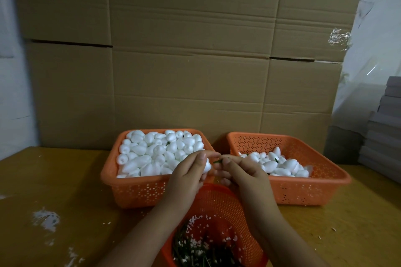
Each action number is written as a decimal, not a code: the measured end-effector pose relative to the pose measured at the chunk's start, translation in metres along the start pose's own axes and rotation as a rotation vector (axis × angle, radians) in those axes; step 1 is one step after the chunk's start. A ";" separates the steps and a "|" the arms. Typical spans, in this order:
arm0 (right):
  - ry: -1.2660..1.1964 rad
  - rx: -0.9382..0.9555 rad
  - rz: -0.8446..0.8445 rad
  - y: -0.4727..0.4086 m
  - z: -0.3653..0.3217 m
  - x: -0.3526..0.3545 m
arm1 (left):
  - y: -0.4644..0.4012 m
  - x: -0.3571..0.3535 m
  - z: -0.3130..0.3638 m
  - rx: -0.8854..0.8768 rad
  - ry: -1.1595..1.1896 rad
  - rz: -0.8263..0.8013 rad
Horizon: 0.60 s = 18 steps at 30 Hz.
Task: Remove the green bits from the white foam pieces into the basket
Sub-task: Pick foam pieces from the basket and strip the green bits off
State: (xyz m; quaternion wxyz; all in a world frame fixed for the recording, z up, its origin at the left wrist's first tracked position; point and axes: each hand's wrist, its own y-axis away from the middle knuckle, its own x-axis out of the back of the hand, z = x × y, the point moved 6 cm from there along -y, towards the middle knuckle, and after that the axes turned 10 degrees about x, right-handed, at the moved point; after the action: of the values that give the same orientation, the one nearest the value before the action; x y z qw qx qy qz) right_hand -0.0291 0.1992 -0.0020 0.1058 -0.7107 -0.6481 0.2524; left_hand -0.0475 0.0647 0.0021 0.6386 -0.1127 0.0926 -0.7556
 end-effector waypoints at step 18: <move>0.090 0.102 -0.051 0.002 -0.003 -0.004 | 0.004 -0.006 0.007 -0.062 -0.056 0.000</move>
State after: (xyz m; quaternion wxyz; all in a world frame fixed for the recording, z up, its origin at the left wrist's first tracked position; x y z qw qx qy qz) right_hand -0.0258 0.1951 0.0009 0.1772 -0.6983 -0.6469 0.2502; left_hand -0.0405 0.0702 0.0072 0.6372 -0.1533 0.0981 -0.7490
